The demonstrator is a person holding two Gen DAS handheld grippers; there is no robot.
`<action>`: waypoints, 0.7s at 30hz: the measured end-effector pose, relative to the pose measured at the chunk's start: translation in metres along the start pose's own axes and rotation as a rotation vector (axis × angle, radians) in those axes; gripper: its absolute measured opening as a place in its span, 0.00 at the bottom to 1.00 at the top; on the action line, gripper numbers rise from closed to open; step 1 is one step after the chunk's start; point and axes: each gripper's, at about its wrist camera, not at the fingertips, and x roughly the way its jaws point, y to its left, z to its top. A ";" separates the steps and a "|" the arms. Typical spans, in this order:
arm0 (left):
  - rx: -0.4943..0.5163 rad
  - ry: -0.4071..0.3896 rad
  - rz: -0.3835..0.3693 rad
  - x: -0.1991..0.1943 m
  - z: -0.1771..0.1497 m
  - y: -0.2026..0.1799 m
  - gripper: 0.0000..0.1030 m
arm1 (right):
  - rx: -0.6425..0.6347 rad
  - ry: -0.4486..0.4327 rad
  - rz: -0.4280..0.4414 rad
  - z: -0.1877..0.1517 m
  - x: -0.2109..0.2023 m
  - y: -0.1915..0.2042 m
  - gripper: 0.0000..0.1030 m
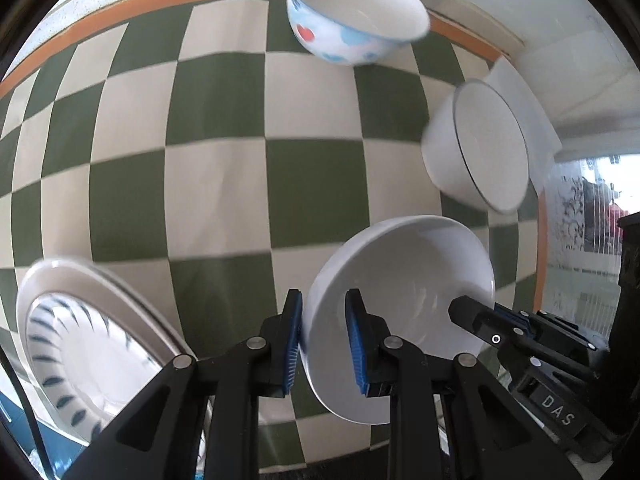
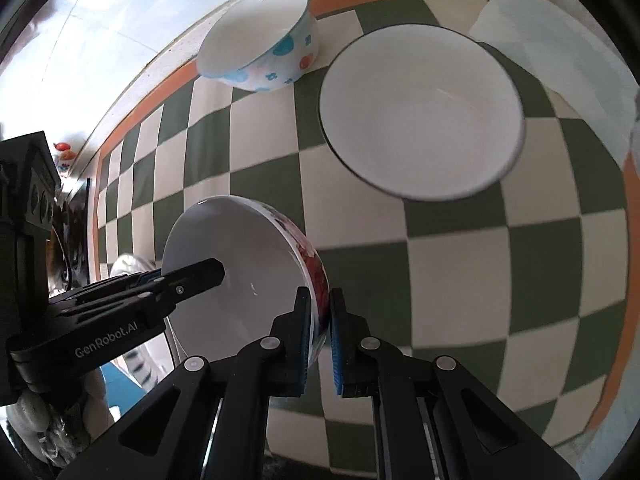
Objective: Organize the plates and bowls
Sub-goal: 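Lift the rose-pattern bowl with both grippers toward the black-rimmed white bowl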
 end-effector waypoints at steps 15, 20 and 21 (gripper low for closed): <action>0.005 0.047 0.008 0.019 -0.025 -0.003 0.19 | 0.048 0.049 0.004 -0.044 0.010 -0.026 0.10; 0.003 0.059 0.014 0.030 -0.022 -0.013 0.19 | 0.042 0.059 -0.011 -0.041 0.017 -0.024 0.10; 0.000 0.063 0.013 0.031 -0.023 -0.011 0.19 | 0.039 0.064 -0.014 -0.041 0.018 -0.023 0.10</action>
